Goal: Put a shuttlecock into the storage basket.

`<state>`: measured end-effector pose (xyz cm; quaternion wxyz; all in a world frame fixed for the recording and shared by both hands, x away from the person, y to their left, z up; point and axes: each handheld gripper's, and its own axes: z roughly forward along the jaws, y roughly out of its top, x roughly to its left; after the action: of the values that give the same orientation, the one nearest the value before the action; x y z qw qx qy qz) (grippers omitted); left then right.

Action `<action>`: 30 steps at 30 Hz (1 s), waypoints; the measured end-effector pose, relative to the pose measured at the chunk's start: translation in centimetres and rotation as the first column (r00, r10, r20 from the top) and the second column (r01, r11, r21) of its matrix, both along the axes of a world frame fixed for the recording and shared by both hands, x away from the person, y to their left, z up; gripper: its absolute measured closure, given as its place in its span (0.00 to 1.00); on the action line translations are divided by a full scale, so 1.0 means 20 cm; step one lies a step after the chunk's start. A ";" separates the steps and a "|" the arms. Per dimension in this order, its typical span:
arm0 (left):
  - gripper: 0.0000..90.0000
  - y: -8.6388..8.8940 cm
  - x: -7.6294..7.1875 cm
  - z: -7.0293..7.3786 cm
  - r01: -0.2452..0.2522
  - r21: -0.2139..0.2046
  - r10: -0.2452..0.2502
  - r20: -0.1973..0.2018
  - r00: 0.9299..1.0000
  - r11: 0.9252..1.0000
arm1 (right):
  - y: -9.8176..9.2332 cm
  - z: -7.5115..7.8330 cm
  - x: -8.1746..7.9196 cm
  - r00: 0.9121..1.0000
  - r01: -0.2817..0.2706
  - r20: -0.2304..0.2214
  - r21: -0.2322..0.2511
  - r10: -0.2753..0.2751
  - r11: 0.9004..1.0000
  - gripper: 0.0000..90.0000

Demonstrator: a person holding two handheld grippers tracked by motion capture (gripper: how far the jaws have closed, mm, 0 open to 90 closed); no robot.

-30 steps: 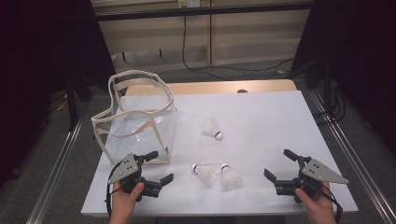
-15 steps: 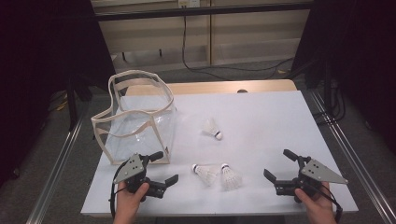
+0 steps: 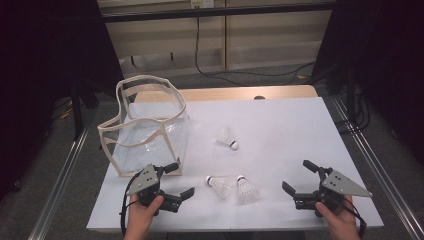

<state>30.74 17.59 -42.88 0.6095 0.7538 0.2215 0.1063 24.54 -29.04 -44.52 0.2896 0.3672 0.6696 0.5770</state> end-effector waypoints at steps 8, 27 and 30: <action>0.02 -0.03 0.02 -0.01 0.003 0.024 -0.002 -0.007 1.000 1.000 | 0.00 0.00 0.00 1.000 -0.003 0.000 0.003 0.003 1.000 0.00; 0.02 -0.09 0.05 -0.01 0.013 0.094 -0.009 -0.040 0.999 0.995 | 0.00 0.00 0.00 1.000 -0.003 -0.002 0.004 0.003 1.000 0.00; 0.02 -0.10 0.05 -0.01 0.022 0.097 -0.017 -0.052 0.999 0.995 | 0.00 0.00 0.00 1.000 -0.003 -0.001 0.003 0.003 1.000 0.00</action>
<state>31.71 15.51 -43.01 0.5670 0.7873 0.2241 0.0919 24.50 -29.04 -44.46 0.2880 0.3667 0.6694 0.5783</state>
